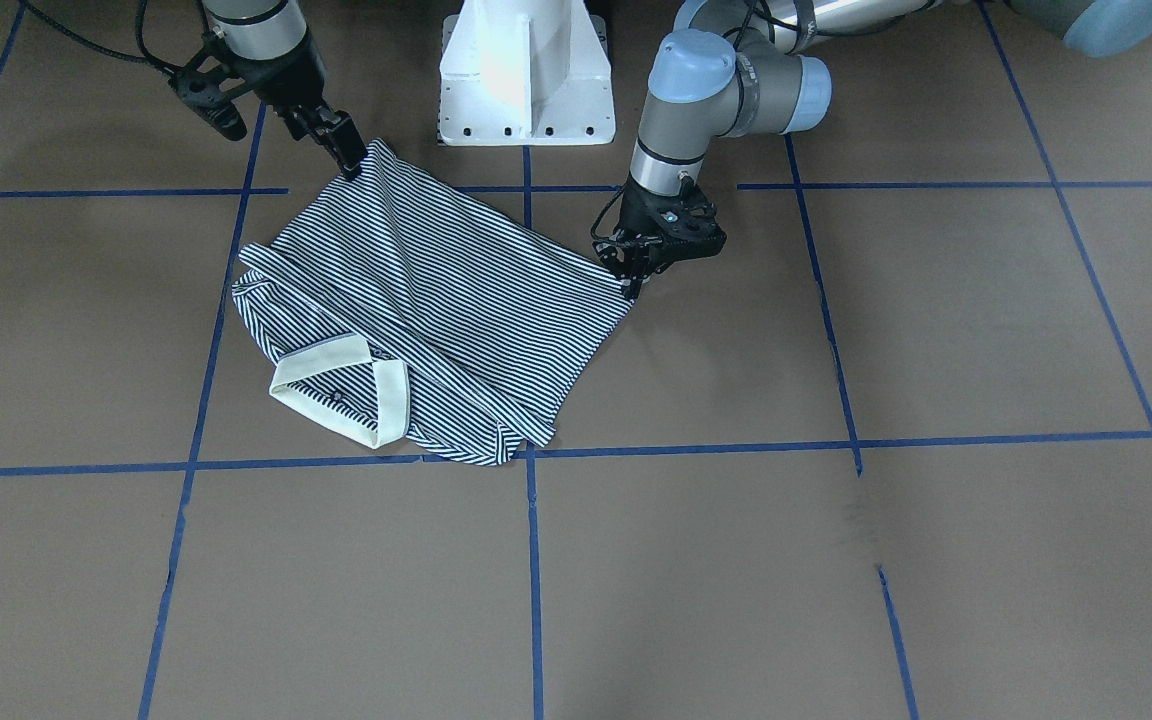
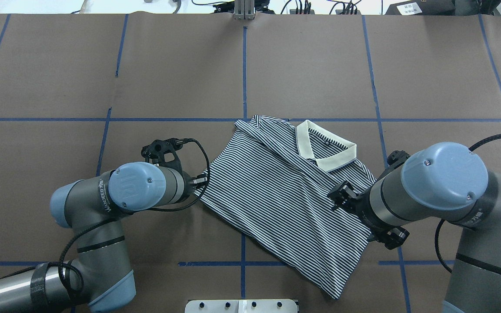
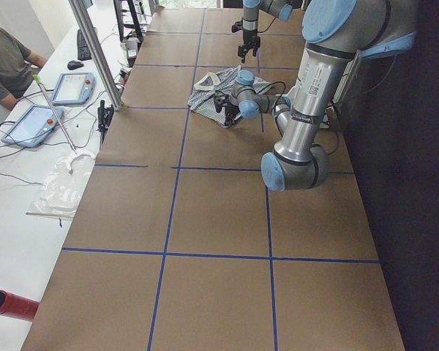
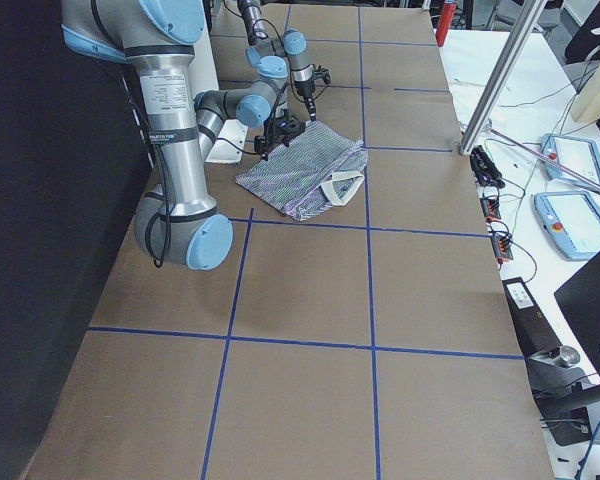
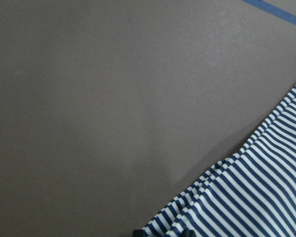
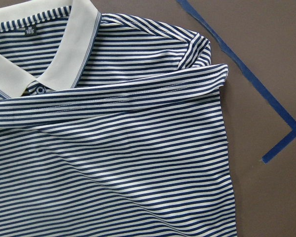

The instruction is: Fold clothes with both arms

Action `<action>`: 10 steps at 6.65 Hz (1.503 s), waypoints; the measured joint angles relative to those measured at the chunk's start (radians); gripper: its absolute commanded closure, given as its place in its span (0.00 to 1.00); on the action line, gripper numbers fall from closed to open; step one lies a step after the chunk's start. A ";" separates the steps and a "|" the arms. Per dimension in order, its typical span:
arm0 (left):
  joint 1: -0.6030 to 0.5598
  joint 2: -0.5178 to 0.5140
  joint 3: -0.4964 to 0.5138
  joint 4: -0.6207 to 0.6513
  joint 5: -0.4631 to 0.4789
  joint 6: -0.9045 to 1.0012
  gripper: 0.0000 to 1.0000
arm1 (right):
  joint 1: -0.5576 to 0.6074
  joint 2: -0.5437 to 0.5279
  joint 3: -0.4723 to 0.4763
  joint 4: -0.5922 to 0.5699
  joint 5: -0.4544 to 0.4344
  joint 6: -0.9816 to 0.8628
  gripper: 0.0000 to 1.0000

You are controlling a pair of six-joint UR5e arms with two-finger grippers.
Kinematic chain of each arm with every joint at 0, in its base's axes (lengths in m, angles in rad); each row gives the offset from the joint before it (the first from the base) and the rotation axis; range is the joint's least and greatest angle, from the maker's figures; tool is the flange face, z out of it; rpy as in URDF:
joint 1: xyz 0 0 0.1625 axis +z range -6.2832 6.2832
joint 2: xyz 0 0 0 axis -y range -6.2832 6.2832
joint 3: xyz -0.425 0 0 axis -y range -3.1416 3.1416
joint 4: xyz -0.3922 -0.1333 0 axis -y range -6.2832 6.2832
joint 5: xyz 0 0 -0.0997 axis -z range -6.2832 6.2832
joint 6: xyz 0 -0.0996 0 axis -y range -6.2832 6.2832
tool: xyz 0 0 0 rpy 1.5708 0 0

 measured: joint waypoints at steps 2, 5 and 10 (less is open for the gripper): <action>-0.116 -0.022 0.023 0.015 -0.001 0.184 1.00 | 0.004 0.001 0.000 0.002 0.001 0.001 0.00; -0.330 -0.267 0.449 -0.185 -0.012 0.316 1.00 | 0.022 0.002 -0.001 0.002 -0.013 0.000 0.00; -0.402 -0.305 0.551 -0.362 -0.096 0.355 0.42 | 0.019 0.170 -0.151 0.003 -0.172 -0.049 0.00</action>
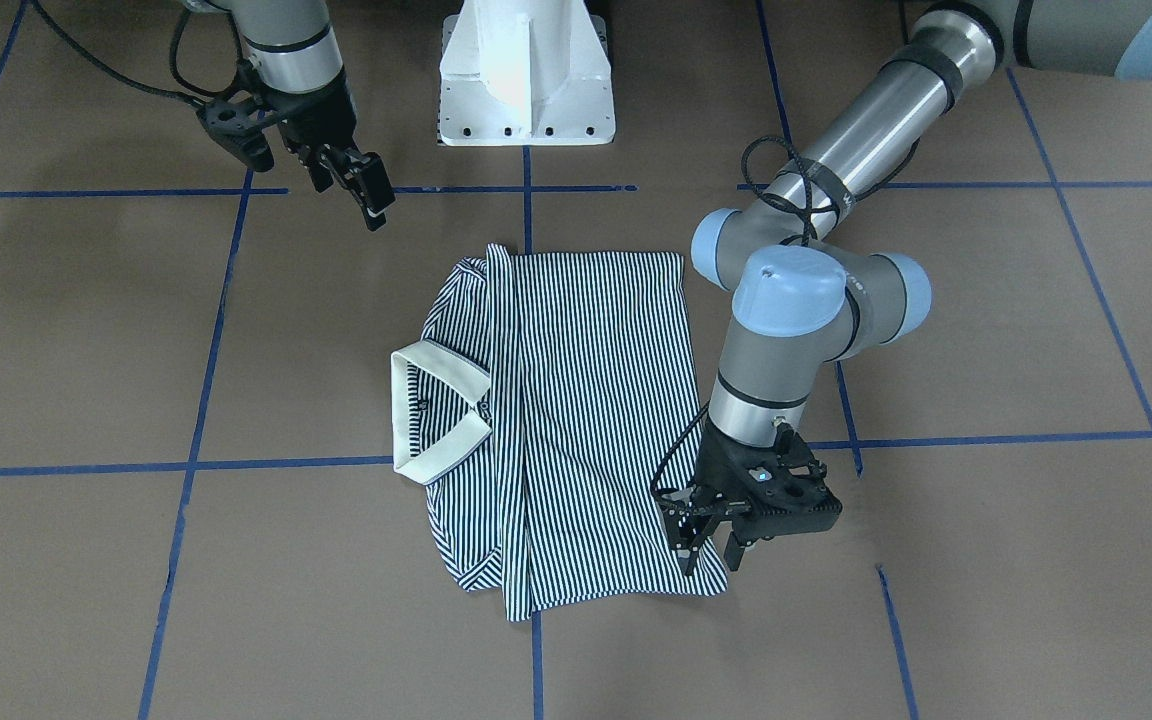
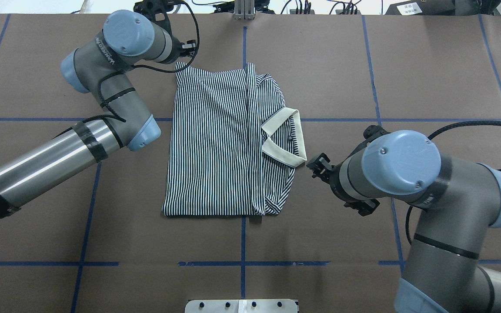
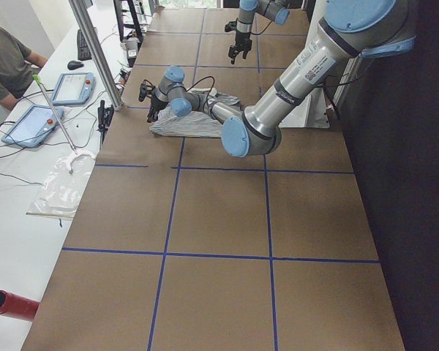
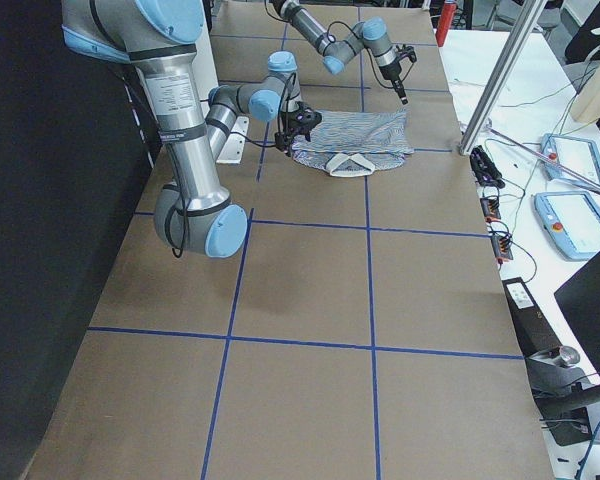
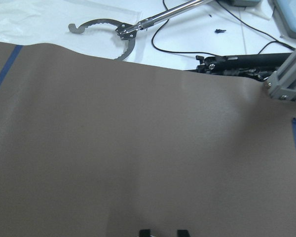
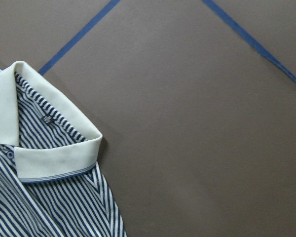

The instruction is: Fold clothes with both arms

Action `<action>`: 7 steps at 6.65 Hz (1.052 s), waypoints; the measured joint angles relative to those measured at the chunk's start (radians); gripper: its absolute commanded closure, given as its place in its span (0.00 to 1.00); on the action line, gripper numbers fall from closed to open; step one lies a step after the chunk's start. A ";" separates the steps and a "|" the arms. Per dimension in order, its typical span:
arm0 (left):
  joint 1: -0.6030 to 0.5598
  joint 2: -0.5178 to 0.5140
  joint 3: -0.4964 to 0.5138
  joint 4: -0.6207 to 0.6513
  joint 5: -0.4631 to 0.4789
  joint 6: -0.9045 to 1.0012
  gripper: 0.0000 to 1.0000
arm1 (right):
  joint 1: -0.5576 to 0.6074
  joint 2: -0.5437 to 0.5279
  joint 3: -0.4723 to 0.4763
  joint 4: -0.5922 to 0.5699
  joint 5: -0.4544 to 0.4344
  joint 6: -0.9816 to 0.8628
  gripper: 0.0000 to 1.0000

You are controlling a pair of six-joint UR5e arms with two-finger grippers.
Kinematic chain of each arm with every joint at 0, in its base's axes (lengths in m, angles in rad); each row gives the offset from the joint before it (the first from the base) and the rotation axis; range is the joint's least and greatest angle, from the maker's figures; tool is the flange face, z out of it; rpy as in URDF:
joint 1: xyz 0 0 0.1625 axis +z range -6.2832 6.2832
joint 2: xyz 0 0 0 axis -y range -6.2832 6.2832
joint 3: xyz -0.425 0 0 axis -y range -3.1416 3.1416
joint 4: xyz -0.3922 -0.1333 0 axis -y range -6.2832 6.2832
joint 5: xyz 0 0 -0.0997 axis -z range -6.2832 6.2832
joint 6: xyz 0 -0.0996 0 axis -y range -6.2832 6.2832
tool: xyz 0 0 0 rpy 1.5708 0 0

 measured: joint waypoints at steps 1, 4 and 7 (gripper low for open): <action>-0.002 0.083 -0.116 0.000 -0.045 -0.001 0.42 | -0.001 0.055 -0.061 0.000 -0.008 -0.079 0.00; -0.001 0.210 -0.302 0.010 -0.074 -0.002 0.42 | -0.023 0.198 -0.247 -0.002 -0.002 -0.375 0.16; 0.003 0.219 -0.309 0.010 -0.075 -0.021 0.42 | -0.099 0.243 -0.297 -0.003 -0.024 -0.631 0.29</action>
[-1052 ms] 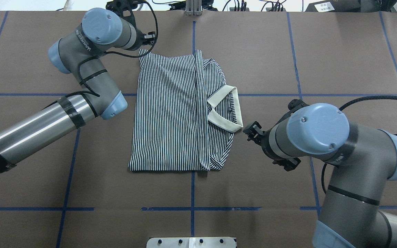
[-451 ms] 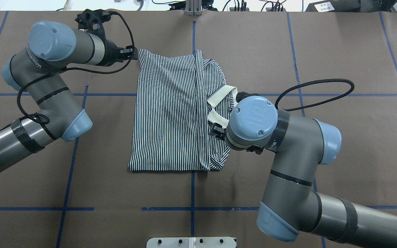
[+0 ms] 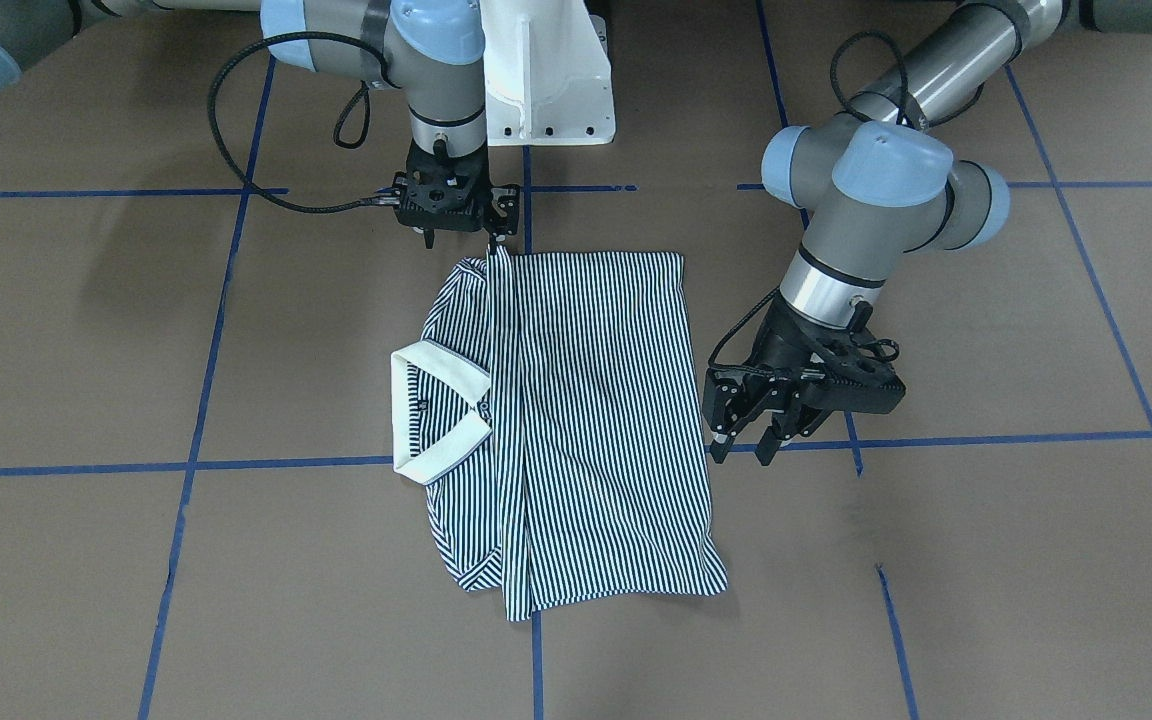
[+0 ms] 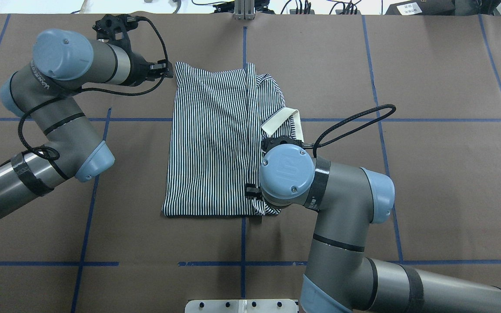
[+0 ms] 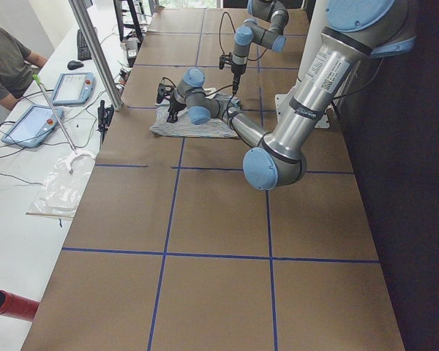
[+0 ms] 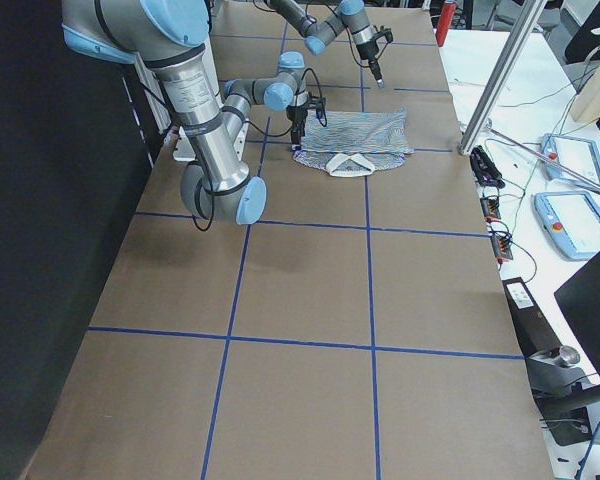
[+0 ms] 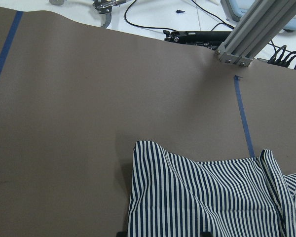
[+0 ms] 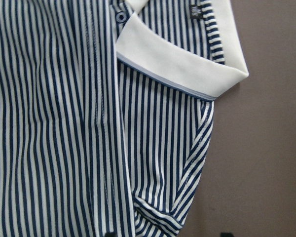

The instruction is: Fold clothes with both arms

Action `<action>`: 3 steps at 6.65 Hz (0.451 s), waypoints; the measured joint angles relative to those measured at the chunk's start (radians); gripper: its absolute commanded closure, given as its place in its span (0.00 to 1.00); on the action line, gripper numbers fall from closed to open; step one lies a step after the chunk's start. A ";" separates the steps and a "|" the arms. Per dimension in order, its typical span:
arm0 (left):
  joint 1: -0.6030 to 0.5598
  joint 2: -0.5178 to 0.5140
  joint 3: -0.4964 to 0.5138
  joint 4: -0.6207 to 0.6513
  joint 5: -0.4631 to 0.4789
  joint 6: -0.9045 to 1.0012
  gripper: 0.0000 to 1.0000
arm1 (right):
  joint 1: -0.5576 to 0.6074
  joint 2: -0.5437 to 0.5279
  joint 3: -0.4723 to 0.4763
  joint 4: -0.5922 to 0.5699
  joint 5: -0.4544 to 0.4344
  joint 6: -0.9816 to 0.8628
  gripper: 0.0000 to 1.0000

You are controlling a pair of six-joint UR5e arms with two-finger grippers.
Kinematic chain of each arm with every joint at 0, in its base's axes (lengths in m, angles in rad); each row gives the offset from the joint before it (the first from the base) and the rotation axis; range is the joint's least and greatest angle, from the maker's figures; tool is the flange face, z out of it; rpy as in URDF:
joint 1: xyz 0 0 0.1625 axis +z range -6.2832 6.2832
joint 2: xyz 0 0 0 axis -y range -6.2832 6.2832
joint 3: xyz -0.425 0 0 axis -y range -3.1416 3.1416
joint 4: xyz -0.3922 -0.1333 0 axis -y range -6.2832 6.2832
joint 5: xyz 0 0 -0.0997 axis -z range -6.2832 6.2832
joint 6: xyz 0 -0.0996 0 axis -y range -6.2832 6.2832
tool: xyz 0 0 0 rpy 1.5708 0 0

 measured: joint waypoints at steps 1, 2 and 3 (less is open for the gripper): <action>0.002 0.001 -0.001 0.000 0.000 -0.009 0.42 | -0.018 0.005 -0.005 0.000 -0.019 -0.108 0.33; 0.003 0.001 -0.001 0.000 0.000 -0.017 0.42 | -0.028 0.014 -0.012 0.001 -0.029 -0.193 0.35; 0.004 0.001 -0.001 0.000 0.000 -0.021 0.42 | -0.038 0.022 -0.019 0.001 -0.034 -0.261 0.39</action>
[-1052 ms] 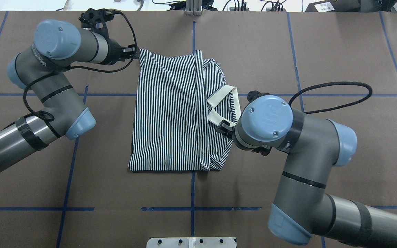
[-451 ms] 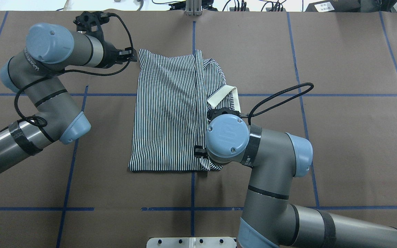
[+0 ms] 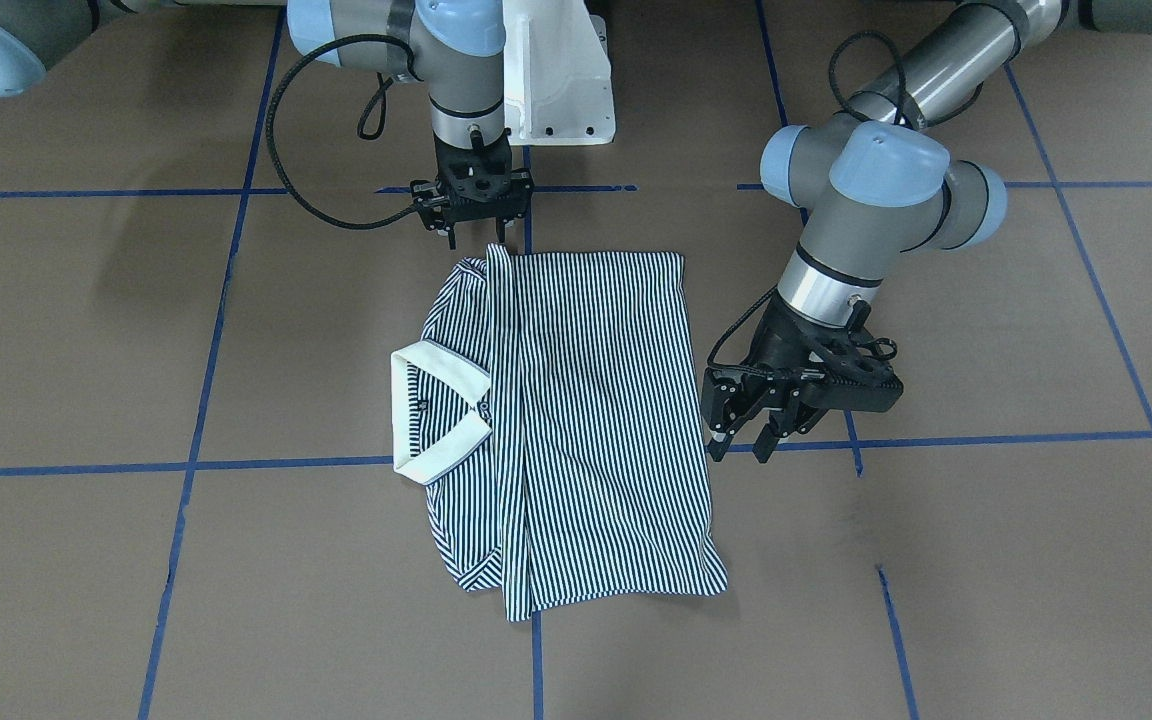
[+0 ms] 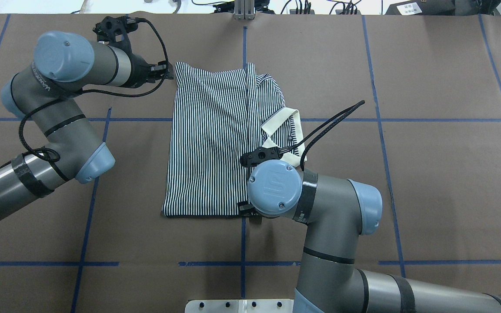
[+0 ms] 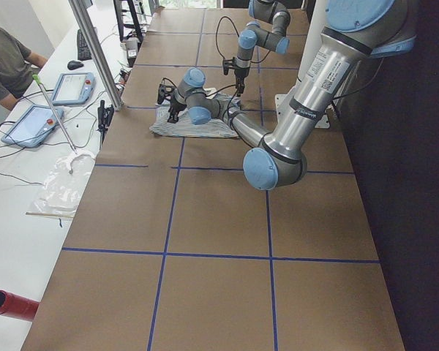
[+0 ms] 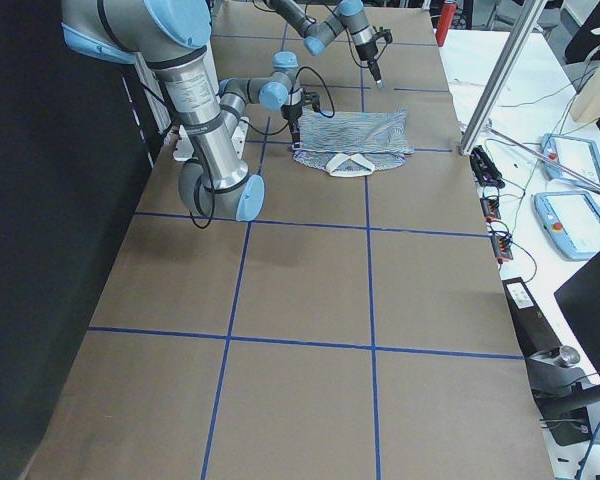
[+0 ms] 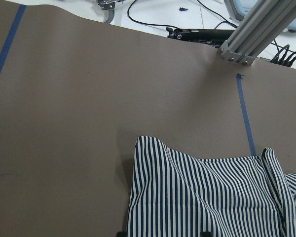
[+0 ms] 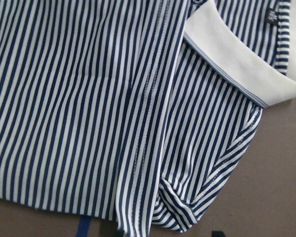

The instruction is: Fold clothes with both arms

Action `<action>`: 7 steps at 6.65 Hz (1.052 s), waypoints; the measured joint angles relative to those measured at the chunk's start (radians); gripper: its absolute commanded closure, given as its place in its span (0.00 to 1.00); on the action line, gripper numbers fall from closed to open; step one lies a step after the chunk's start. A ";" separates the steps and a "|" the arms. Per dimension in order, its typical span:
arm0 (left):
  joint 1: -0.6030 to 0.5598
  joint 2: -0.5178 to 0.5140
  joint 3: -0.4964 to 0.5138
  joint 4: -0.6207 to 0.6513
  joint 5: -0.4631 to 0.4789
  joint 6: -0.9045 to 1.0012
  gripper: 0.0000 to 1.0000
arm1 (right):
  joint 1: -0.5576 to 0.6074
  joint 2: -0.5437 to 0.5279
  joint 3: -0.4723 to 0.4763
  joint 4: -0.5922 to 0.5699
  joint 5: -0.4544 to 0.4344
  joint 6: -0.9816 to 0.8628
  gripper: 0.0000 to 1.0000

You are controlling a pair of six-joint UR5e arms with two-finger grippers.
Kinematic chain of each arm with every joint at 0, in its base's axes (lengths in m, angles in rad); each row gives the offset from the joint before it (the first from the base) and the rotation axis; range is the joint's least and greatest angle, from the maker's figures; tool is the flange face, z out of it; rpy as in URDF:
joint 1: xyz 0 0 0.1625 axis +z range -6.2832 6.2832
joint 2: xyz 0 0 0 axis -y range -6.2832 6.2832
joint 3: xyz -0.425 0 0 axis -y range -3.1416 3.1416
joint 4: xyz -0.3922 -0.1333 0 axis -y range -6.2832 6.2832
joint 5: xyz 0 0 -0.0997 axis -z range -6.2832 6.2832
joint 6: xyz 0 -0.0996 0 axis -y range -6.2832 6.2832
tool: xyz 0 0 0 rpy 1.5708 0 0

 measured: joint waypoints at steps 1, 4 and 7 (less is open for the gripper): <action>0.000 -0.001 0.000 0.001 0.000 -0.002 0.42 | -0.013 0.004 -0.004 0.000 -0.009 -0.038 0.38; 0.003 -0.001 0.000 0.001 0.000 -0.023 0.42 | -0.035 0.029 -0.040 0.000 -0.074 -0.137 0.40; 0.006 -0.001 0.002 0.001 0.000 -0.033 0.42 | -0.039 0.068 -0.083 0.001 -0.090 -0.156 0.52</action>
